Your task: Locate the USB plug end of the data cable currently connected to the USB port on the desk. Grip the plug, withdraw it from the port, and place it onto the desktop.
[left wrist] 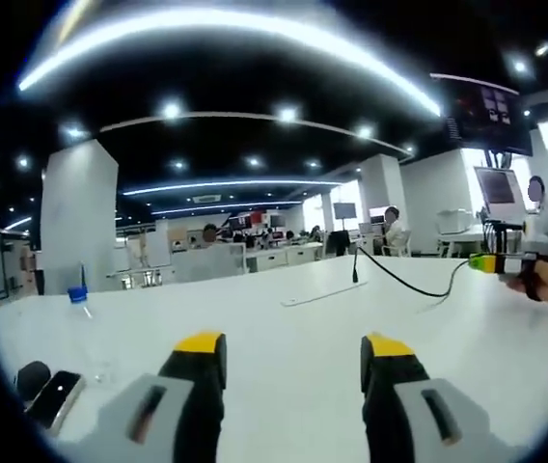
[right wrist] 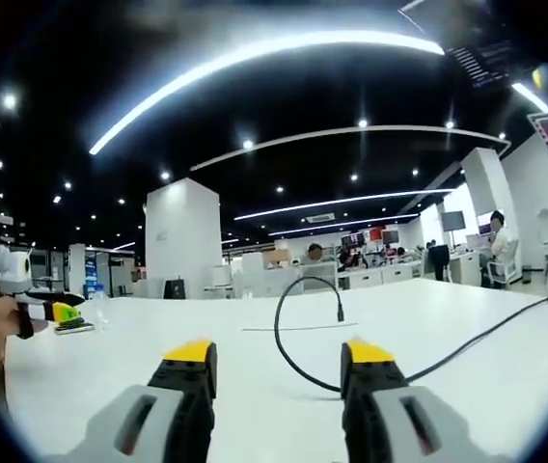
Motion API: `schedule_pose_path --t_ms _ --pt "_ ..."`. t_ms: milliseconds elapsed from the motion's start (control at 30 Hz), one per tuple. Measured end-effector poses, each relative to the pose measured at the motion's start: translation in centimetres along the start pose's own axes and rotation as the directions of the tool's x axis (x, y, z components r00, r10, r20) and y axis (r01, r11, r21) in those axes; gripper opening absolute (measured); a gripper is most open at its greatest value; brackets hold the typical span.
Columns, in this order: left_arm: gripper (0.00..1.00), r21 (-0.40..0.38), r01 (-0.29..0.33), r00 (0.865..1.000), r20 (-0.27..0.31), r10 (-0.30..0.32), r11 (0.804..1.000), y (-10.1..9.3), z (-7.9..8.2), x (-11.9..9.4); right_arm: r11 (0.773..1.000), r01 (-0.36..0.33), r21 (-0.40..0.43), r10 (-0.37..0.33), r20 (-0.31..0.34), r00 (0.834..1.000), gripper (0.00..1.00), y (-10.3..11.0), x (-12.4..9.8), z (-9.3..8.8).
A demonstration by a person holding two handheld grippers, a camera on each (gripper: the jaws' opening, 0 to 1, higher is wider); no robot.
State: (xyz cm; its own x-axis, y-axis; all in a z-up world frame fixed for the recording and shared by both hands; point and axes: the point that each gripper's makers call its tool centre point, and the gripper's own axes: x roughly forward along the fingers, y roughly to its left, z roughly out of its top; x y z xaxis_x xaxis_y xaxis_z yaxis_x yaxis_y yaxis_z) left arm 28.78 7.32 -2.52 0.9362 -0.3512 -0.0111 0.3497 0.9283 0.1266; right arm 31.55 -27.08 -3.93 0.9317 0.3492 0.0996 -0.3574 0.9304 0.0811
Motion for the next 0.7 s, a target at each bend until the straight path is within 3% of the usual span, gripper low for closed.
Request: schedule_pose_path --t_ms 167,467,700 --pt "0.55 0.001 0.014 1.000 0.020 -0.014 1.000 -0.4 1.0 0.8 1.000 -0.006 -0.024 0.006 0.005 1.000 0.52 -0.1 0.5 0.8" --pt "0.52 -0.065 0.052 0.998 0.027 -0.051 0.997 -0.4 1.0 1.8 0.997 -0.013 -0.072 0.012 -0.015 1.000 0.53 0.0 1.3 1.4" --pt "0.53 -0.056 0.045 0.995 0.087 -0.040 0.997 0.3 3.0 2.4 0.995 -0.014 -0.102 0.011 -0.024 1.000 0.53 -0.2 2.4 2.4"
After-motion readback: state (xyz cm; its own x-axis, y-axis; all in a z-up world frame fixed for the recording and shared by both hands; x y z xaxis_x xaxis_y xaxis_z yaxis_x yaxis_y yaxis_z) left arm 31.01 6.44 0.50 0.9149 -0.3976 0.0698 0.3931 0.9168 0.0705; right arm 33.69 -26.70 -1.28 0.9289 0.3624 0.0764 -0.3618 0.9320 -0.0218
